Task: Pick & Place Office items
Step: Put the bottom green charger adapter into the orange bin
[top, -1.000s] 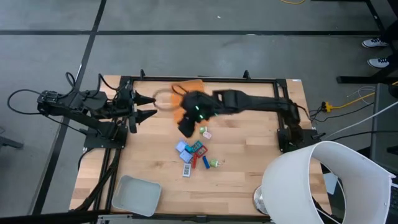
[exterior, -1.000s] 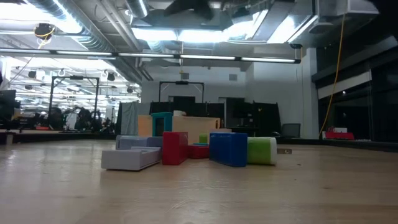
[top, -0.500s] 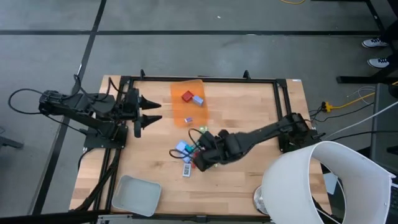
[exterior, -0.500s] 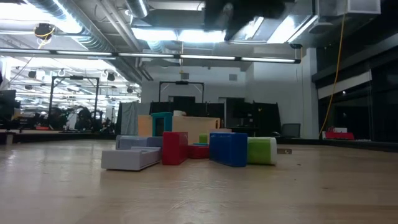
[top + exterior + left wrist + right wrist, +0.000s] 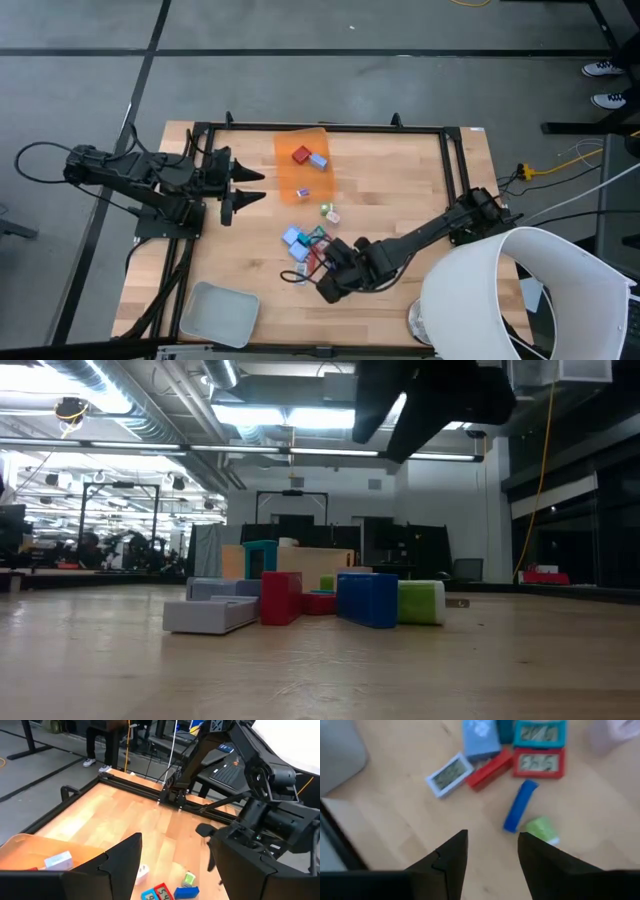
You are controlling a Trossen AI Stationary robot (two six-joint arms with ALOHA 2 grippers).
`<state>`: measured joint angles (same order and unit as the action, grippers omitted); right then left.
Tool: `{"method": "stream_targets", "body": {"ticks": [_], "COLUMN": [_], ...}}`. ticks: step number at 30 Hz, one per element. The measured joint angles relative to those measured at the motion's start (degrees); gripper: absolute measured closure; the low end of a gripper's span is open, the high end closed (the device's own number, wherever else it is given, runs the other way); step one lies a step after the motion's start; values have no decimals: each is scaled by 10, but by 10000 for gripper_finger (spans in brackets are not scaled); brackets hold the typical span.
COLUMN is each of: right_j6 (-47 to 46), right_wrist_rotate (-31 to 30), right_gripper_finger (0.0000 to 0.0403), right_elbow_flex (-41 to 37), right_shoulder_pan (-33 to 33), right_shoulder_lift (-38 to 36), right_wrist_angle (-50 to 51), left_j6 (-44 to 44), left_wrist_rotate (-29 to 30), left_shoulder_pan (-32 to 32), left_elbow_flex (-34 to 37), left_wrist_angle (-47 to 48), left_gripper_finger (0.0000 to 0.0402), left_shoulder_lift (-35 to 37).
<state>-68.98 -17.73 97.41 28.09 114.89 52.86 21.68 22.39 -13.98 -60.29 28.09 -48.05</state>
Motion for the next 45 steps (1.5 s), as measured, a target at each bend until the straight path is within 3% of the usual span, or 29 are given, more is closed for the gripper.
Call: {"method": "stream_targets", "body": {"ticks": [9, 17, 22, 25, 30, 32, 35, 36, 39, 42, 45], "right_j6": [-6, 224, 312, 359, 409, 446, 465, 448, 329, 214, 194], "right_wrist_rotate": [-11, -30, -139, -201, -242, -214, -99, -74, -94, -75, -6], "right_gripper_finger": [248, 249, 249, 250, 263, 268, 273, 274, 277, 281, 282], "right_elbow_flex": [0, 0, -2, -56, -250, -342, -474, -511, -588, -611, -574], "right_shoulder_pan": [-1, -61, -112, -128, -133, -130, -134, -136, -134, -133, -134], "right_shoulder_lift": [0, -29, -102, -186, -357, -418, -457, -457, -452, -436, -423], "right_wrist_angle": [-5, -42, -113, -233, -499, -681, -946, -993, -967, -809, -623], "left_j6": [1, 16, 28, 31, 33, 32, 32, 32, 37, 54, 68], "left_wrist_rotate": [5, -4, -15, -15, -15, -15, -12, -11, -7, 3, 16], "left_shoulder_pan": [16, 29, 30, 30, 30, 30, 30, 30, 30, 30, 30], "left_elbow_flex": [0, 0, 0, 0, 0, 0, 0, 0, 0, 0, 0], "left_wrist_angle": [0, 0, 0, 0, 0, 0, 0, 0, 0, 0, 0], "left_gripper_finger": [164, 164, 164, 164, 164, 164, 164, 164, 164, 164, 164], "left_shoulder_lift": [0, 0, 0, 0, 0, 0, 0, 0, 0, 0, 0]}}
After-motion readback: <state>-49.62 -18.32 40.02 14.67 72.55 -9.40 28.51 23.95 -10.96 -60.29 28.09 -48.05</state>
